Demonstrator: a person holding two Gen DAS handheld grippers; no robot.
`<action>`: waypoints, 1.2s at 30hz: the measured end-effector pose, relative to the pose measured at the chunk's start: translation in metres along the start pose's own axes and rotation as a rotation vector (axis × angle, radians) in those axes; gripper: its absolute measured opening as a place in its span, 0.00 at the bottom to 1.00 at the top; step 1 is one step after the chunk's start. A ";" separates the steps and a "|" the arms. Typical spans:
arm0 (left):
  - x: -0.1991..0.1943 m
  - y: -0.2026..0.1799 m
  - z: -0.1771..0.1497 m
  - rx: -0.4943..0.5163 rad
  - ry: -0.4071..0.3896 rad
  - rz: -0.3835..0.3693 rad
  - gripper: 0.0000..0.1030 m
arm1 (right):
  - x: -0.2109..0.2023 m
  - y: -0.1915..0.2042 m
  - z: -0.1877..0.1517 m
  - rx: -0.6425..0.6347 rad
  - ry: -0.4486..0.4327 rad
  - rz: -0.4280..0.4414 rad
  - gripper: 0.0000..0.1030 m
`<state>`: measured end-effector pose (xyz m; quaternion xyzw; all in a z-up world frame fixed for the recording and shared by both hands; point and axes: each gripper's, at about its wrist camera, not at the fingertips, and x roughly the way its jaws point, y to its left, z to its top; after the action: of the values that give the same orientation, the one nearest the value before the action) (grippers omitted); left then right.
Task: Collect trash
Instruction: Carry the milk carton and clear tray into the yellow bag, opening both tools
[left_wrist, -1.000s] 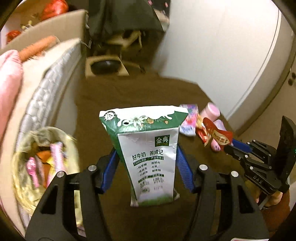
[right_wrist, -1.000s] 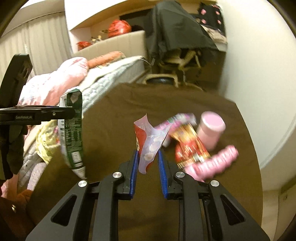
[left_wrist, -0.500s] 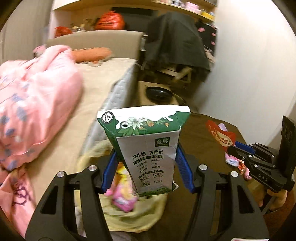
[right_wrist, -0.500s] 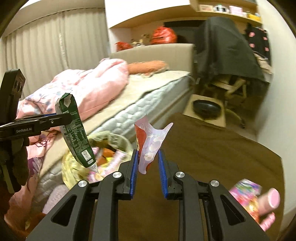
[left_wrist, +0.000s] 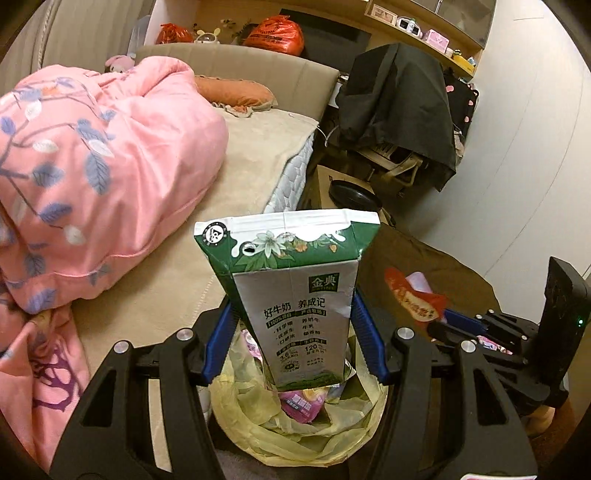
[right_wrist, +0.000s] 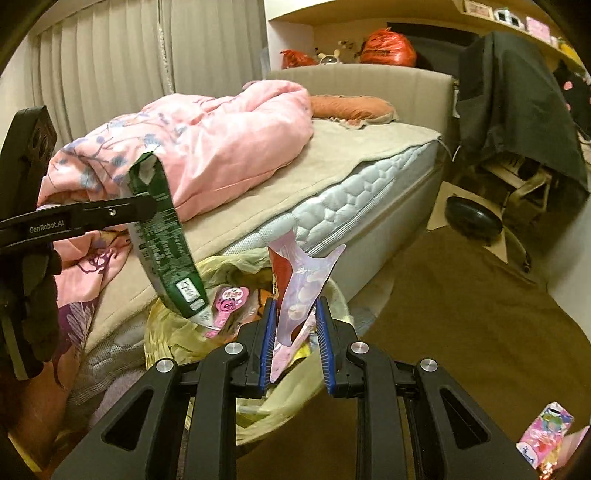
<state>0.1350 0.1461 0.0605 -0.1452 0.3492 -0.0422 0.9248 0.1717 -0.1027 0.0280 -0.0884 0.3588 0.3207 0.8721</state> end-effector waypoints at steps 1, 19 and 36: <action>0.004 0.002 0.001 0.000 0.004 -0.009 0.54 | 0.005 0.001 0.000 0.001 0.007 0.008 0.20; 0.120 0.018 -0.058 0.031 0.315 -0.005 0.54 | 0.090 -0.001 -0.023 -0.025 0.209 0.086 0.20; 0.103 0.022 -0.051 0.004 0.284 -0.009 0.63 | 0.093 -0.004 -0.025 -0.015 0.211 0.072 0.35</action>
<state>0.1788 0.1362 -0.0479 -0.1374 0.4758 -0.0672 0.8661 0.2098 -0.0697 -0.0541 -0.1152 0.4493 0.3433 0.8167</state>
